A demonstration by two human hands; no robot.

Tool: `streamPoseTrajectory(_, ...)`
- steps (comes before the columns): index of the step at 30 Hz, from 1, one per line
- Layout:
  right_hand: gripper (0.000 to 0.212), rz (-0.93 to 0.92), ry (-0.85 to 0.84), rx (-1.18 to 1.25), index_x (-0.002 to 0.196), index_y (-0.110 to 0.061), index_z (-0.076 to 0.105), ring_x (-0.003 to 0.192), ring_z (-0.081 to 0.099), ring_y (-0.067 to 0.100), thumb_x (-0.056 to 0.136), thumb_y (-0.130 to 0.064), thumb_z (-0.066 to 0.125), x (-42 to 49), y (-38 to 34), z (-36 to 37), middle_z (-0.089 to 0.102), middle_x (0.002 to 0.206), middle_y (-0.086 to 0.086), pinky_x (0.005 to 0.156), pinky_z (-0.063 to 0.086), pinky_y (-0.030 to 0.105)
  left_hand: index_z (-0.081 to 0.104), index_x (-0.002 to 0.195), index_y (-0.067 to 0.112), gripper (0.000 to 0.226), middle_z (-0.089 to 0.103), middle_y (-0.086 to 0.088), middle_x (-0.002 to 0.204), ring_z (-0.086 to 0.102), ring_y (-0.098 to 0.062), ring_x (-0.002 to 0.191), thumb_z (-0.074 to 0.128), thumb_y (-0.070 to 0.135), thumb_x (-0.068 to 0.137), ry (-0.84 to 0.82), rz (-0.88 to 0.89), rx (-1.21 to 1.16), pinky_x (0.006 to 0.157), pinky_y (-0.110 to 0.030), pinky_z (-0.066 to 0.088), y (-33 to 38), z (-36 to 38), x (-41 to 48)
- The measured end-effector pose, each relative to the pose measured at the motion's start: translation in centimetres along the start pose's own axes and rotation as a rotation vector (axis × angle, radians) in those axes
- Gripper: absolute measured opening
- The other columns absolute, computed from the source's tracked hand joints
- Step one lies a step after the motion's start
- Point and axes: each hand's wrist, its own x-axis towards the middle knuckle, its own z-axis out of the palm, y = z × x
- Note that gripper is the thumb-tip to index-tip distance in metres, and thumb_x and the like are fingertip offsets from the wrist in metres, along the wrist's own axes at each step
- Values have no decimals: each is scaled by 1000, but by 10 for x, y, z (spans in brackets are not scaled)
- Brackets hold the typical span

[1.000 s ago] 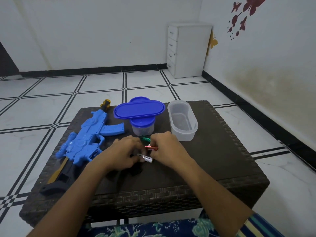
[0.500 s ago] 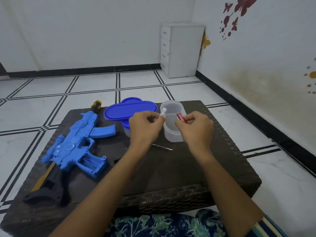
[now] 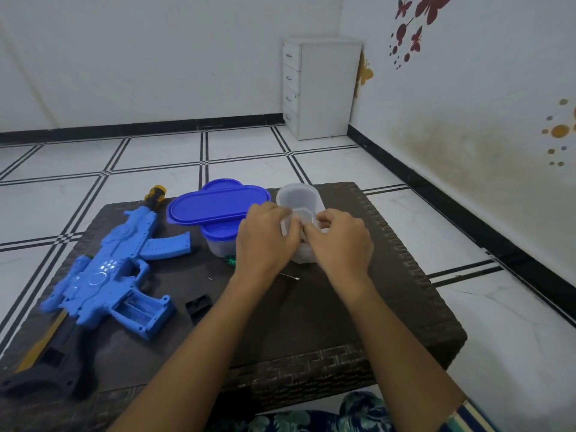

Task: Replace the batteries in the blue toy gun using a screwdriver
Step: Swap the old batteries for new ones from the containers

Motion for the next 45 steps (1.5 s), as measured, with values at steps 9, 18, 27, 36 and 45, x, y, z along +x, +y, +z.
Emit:
streamPoseTrajectory(9,24,-124,-69,-114,98,-21,73,88,55,13,92,-40,59,-10,-5,-7,72,97,-3,82,45,32,31,145,20,75,29,-2,155,25,-23,143,57,51,82,-323,-112,535,112,-62,8,-49,-43,7)
streamPoseTrajectory(18,15,-217,-56,-43,94,-22,72,81,43,8,91,-32,61,-20,-25,-6,70,92,-5,73,35,29,72,98,9,22,74,-9,95,70,-28,85,74,14,77,22,272,435,75,-39,53,-44,-55,-17)
streamPoseTrajectory(27,39,-66,-94,486,127,-14,59,92,62,6,93,-34,62,-19,-26,-9,65,106,-3,71,48,6,70,87,13,15,62,14,70,59,2,65,65,27,89,333,-128,-440,54,-9,43,20,-64,21)
streamPoseTrajectory(36,9,235,36,583,84,-8,75,48,64,3,87,-16,71,6,7,-16,73,71,0,50,47,10,61,70,8,37,62,-18,68,51,-15,58,58,37,92,-66,-348,-321,57,-31,44,-6,-10,10)
streamPoseTrajectory(45,14,66,127,191,74,-10,72,64,63,13,83,-18,65,7,5,-4,68,69,3,62,53,25,68,95,0,24,63,-14,73,58,-22,70,60,23,91,-20,-256,-218,64,-20,42,-1,-2,-3)
